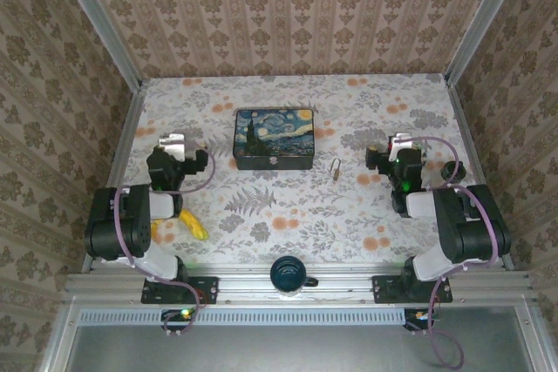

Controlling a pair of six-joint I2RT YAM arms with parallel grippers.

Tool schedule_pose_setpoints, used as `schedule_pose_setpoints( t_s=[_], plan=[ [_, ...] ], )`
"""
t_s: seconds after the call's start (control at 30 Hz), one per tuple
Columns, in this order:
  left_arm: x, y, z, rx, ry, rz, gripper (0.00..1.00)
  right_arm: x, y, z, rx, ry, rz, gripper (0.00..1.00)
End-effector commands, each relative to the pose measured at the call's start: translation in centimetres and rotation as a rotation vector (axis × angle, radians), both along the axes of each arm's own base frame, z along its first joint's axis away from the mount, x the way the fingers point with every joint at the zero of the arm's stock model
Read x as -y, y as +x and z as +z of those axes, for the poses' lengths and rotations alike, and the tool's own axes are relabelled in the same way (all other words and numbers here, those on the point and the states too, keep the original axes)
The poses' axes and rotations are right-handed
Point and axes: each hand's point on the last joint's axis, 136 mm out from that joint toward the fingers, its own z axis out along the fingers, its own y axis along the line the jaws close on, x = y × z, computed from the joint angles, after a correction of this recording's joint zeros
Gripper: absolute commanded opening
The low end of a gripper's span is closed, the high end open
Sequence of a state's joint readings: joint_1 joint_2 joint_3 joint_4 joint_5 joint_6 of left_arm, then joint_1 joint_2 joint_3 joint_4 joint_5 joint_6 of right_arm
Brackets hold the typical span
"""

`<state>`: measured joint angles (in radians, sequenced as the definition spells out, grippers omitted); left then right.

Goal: Unlock a padlock with a key

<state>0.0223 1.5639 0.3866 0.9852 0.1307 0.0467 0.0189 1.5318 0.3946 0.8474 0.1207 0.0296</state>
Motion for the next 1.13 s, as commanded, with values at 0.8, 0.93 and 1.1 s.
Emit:
schedule_pose_setpoints(
  t_s=[0.8, 0.93, 1.1],
  plan=[
    [-0.36, -0.28, -1.13, -0.05, 0.051, 0.047, 1.0, -0.39, 0.46, 0.71, 0.018, 0.022, 0.021, 1.0],
    [-0.52, -0.23, -1.07, -0.05, 0.051, 0.057, 1.0, -0.38, 0.44, 0.69, 0.018, 0.022, 0.02, 1.0],
    [-0.51, -0.26, -1.1, -0.051, 0.051, 0.058, 1.0, -0.39, 0.44, 0.68, 0.018, 0.022, 0.021, 1.0]
  ],
)
